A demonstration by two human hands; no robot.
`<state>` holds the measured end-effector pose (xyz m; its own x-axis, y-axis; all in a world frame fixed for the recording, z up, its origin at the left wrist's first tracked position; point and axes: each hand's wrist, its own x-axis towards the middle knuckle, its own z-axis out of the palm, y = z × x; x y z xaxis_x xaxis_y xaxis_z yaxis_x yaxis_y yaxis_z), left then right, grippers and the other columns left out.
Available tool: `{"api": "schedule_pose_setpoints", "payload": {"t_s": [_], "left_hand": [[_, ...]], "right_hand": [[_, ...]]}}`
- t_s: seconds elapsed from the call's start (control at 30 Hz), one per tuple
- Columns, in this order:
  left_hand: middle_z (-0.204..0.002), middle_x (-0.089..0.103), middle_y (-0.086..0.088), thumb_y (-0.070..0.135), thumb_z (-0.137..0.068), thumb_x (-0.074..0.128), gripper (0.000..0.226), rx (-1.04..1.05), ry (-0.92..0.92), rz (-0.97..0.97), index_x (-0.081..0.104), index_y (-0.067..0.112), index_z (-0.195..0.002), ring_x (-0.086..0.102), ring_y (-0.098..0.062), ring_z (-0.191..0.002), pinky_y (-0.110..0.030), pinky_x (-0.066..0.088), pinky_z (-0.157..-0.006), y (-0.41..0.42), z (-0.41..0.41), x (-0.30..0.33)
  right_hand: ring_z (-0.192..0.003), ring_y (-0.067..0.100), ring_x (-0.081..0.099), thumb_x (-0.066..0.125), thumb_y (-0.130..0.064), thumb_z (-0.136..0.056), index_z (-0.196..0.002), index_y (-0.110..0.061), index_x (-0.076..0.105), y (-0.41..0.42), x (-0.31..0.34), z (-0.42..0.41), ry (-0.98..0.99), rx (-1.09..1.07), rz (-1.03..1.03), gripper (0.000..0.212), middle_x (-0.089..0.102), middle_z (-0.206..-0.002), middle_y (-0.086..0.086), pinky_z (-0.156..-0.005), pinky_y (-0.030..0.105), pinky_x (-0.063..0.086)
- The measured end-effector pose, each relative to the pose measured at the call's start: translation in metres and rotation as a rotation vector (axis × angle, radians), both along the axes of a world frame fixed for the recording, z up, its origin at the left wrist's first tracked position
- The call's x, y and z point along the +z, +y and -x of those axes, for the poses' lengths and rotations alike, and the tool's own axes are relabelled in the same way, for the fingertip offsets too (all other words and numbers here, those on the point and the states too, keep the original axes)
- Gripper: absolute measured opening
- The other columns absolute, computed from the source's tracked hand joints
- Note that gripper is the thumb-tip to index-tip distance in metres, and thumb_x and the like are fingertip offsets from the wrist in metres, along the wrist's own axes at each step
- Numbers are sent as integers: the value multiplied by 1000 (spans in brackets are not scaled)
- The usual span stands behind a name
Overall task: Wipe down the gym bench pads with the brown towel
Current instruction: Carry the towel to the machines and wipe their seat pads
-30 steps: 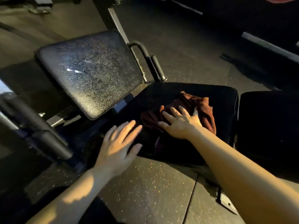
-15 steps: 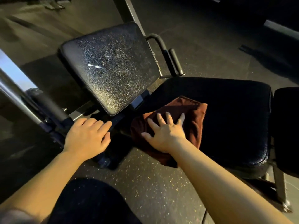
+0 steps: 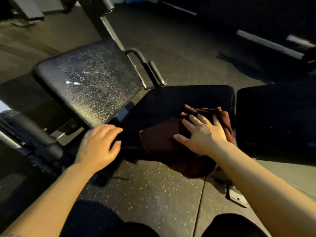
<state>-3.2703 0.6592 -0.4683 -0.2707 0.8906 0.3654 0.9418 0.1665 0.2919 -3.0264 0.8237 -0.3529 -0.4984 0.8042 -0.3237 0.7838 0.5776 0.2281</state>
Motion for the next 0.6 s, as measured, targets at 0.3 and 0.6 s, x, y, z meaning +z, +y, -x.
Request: {"api": "schedule_pose_setpoints", "payload": {"t_s": [0.3, 0.6], "left_hand": [[-158, 35, -3, 57, -94, 30, 63, -458, -285, 18, 46, 26, -147, 32, -24, -145, -42, 27, -114, 89, -148, 74], [-159, -22, 19, 61, -91, 4, 64, -535, -165, 370, -16, 44, -149, -24, 3, -143, -25, -16, -117, 114, -211, 92]], "right_hand": [[-151, 22, 10, 17, -70, -95, -154, -32, 27, -4, 38, -65, 50, -133, -250, 70, 26, -161, 0, -115, 65, -12], [-141, 18, 37, 27, -53, -99, -131, -29, 57, -18, 66, -122, 218, -93, -463, 50, 54, -139, -6, -116, 54, -16]]}}
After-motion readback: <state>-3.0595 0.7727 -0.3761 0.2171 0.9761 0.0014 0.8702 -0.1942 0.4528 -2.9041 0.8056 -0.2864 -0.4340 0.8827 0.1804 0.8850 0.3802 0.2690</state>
